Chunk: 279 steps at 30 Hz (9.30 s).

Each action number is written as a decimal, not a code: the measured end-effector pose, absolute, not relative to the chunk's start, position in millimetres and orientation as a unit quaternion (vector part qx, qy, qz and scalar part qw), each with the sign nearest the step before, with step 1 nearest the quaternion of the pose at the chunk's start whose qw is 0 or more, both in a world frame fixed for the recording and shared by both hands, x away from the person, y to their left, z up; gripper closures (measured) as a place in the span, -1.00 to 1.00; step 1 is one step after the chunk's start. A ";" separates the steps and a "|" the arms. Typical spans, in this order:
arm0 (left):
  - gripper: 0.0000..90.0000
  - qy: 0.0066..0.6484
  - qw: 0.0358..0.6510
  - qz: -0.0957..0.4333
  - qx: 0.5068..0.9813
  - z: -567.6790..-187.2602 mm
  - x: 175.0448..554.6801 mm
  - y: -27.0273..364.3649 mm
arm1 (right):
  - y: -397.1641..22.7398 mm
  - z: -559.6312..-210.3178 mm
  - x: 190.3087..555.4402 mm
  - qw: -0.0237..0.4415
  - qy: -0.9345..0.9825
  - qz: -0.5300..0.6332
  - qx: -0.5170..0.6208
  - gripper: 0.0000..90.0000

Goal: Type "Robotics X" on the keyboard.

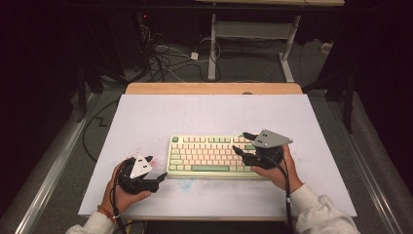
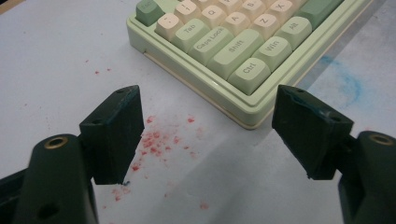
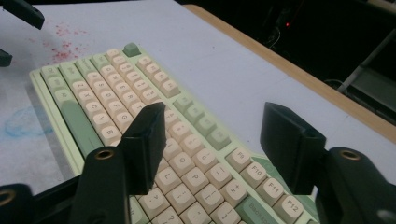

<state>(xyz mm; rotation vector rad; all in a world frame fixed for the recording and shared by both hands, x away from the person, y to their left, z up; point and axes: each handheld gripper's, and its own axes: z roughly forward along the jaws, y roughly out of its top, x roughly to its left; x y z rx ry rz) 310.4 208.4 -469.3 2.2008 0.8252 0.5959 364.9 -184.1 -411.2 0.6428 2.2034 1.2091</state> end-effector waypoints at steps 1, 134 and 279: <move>-0.47 0.319 0.351 0.231 0.849 -468.9 310.1 208.5 | -186.1 -410.4 362.8 0.277 0.816 0.449 0.237 -0.16; -0.60 0.252 0.370 0.293 0.845 -441.2 328.5 162.0 | -238.6 -456.1 305.9 0.294 0.827 0.393 0.274 -0.34; -0.33 0.308 0.353 0.221 0.856 -450.9 332.3 163.8 | -247.8 -451.4 312.7 0.301 0.812 0.420 0.271 -0.59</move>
